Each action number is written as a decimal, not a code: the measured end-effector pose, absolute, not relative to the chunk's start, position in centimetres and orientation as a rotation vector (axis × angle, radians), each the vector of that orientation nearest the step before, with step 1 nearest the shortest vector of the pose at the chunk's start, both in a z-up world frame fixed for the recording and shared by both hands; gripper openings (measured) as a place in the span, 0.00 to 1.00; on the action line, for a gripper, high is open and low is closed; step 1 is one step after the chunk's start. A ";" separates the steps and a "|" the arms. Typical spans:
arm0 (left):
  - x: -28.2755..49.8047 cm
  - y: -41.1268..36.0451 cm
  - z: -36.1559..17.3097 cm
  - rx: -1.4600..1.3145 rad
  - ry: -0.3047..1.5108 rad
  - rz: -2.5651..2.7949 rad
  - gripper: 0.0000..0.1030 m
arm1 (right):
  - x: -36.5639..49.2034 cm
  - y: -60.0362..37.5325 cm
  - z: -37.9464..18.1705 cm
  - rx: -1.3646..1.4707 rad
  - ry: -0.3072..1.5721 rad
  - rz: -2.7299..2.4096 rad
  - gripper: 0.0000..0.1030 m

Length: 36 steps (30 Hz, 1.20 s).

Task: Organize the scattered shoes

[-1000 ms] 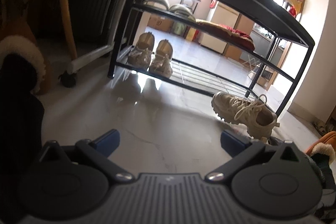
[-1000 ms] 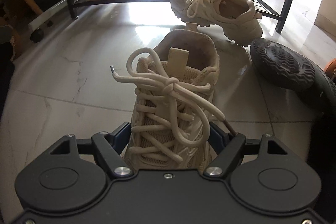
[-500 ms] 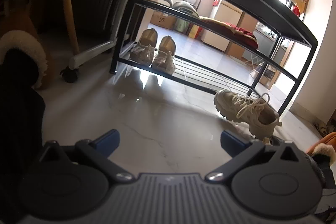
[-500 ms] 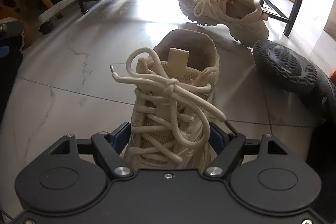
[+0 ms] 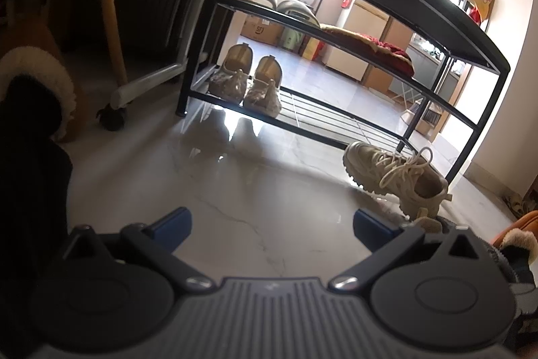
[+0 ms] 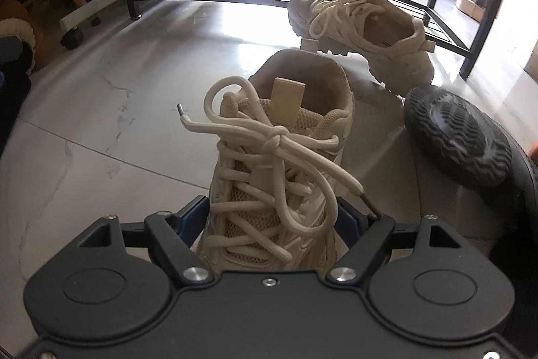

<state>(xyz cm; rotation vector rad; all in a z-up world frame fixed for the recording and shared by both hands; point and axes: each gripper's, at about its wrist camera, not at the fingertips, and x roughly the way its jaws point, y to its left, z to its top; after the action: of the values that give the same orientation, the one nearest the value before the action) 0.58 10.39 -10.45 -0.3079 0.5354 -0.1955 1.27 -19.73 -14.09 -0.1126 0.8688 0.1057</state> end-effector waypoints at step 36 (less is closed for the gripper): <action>0.7 7.7 -10.1 -0.248 0.633 -0.230 1.00 | -4.8 -23.6 -9.7 0.108 0.570 -0.079 1.00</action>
<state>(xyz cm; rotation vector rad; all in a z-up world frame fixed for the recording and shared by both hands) 0.75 7.66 -10.10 -0.2477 0.6327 -0.2298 -4.79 -23.61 -9.75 0.1076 0.5698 -0.0794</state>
